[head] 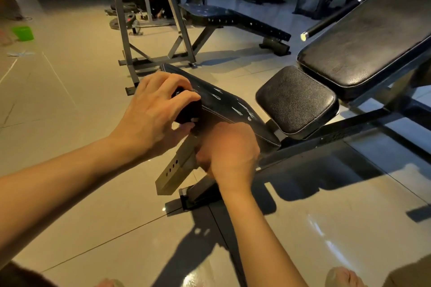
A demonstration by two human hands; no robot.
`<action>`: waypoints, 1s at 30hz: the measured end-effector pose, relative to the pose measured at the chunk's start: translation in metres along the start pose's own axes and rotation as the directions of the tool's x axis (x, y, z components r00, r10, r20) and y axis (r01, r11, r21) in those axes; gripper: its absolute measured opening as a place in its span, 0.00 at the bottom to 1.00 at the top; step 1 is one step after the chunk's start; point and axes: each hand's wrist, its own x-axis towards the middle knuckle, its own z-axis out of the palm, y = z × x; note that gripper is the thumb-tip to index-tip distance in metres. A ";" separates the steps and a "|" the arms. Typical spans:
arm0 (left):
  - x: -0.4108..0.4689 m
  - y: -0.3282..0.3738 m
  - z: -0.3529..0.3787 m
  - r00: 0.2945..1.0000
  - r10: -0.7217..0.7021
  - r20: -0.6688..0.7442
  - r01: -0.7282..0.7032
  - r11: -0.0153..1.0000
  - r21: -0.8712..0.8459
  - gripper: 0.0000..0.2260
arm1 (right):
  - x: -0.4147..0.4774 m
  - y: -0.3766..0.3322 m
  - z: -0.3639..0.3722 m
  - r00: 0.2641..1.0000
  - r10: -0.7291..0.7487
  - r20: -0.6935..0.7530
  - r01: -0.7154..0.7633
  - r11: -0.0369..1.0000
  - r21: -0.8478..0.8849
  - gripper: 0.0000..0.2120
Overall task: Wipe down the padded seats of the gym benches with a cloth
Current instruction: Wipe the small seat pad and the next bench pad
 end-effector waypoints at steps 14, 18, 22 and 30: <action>-0.007 -0.013 -0.007 0.991 -0.129 -0.029 0.123 0.980 -0.157 0.27 | -0.001 0.013 0.002 0.998 0.011 -0.067 -0.013 1.000 -0.026 0.08; -0.007 -0.012 -0.005 0.990 -0.138 -0.040 0.130 0.978 -0.164 0.26 | 0.003 0.027 -0.003 0.934 0.310 -0.179 -0.314 0.949 0.004 0.09; -0.005 -0.007 -0.007 0.986 -0.159 -0.053 0.148 0.975 -0.164 0.25 | -0.005 -0.020 0.019 1.000 0.013 -0.019 -0.012 0.999 0.045 0.09; -0.006 -0.006 -0.007 0.985 -0.171 -0.036 0.163 0.971 -0.173 0.26 | 0.006 0.042 -0.017 0.932 0.325 -0.160 -0.334 0.942 -0.033 0.11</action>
